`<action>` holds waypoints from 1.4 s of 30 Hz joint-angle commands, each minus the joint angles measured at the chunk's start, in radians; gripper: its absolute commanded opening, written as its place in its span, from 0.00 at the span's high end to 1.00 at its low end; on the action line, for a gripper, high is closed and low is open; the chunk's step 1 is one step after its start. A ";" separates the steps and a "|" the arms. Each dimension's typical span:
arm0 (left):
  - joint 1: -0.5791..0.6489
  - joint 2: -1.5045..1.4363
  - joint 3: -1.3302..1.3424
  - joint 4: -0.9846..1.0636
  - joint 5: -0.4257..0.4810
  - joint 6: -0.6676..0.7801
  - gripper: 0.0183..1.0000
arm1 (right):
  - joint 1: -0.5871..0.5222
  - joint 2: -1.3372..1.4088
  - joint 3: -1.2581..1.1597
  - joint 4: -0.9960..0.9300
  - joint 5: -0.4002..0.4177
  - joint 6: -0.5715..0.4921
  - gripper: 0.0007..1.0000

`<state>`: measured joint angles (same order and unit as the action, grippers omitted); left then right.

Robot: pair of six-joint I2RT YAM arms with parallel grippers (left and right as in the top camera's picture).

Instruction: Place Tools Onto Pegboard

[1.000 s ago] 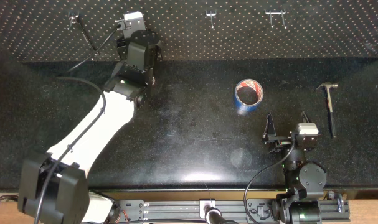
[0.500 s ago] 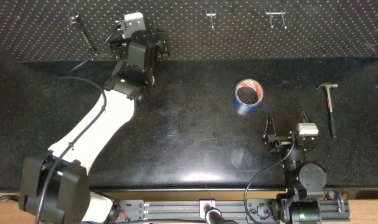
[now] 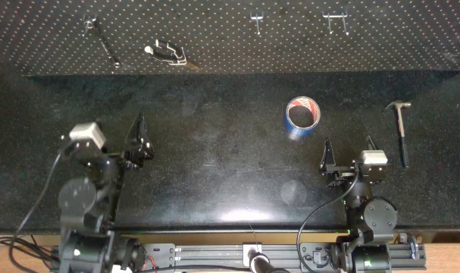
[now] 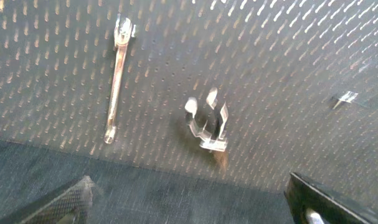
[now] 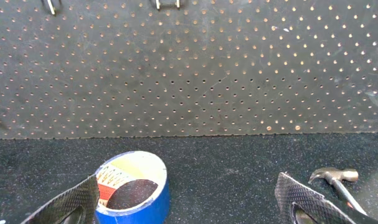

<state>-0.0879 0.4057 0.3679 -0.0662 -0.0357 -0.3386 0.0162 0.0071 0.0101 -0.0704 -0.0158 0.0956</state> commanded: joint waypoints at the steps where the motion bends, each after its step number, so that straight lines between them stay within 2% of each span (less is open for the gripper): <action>1: 0.049 -0.212 -0.238 0.320 0.062 0.006 0.00 | 0.007 -0.006 -0.005 -0.002 0.008 -0.007 0.07; 3: 0.048 -0.253 -0.296 0.301 0.043 0.006 0.00 | 0.007 -0.006 -0.005 -0.002 0.008 -0.007 0.07; 5: 0.048 -0.345 -0.362 0.154 0.000 0.006 0.00 | 0.007 -0.006 -0.005 -0.002 0.008 -0.007 0.07; 6: 0.048 -0.405 -0.362 0.009 -0.010 0.007 0.01 | 0.007 -0.006 -0.005 -0.002 0.008 -0.007 0.07; 10: 0.048 -0.403 -0.362 -0.013 0.018 0.284 0.01 | 0.007 -0.006 -0.005 -0.002 0.008 -0.007 0.07; 11: 0.048 -0.403 -0.362 -0.013 0.014 0.295 0.01 | 0.007 -0.006 -0.005 -0.002 0.008 -0.007 0.07; 32: 0.048 -0.402 -0.362 -0.013 0.032 0.288 0.01 | 0.006 0.008 0.029 -0.002 -0.006 0.005 0.07; 34: 0.048 -0.402 -0.362 -0.013 0.032 0.288 0.01 | -0.005 0.147 0.238 -0.149 -0.020 0.005 0.07; 35: 0.048 -0.402 -0.362 -0.013 0.032 0.288 0.00 | -0.024 0.323 0.431 -0.276 -0.053 0.005 0.07; 36: 0.048 -0.402 -0.362 -0.013 0.032 0.288 0.01 | -0.029 0.417 0.525 -0.348 -0.093 0.005 0.07; 37: 0.048 -0.402 -0.362 -0.013 0.032 0.288 0.00 | -0.033 0.606 0.726 -0.552 -0.208 0.004 0.07; 39: 0.048 -0.402 -0.362 -0.013 0.032 0.288 0.00 | -0.033 0.929 0.995 -0.773 -0.303 0.005 0.07; 40: 0.048 -0.402 -0.362 -0.013 0.032 0.288 0.01 | -0.032 1.070 1.108 -0.868 -0.336 0.005 0.07; 42: 0.048 -0.402 -0.362 -0.013 0.032 0.288 0.00 | 0.003 1.336 1.313 -1.050 -0.340 0.000 0.07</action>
<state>-0.0418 0.0135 0.0071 -0.0723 -0.0135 -0.0669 -0.0128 1.1210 1.1553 -0.9817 -0.2855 0.0963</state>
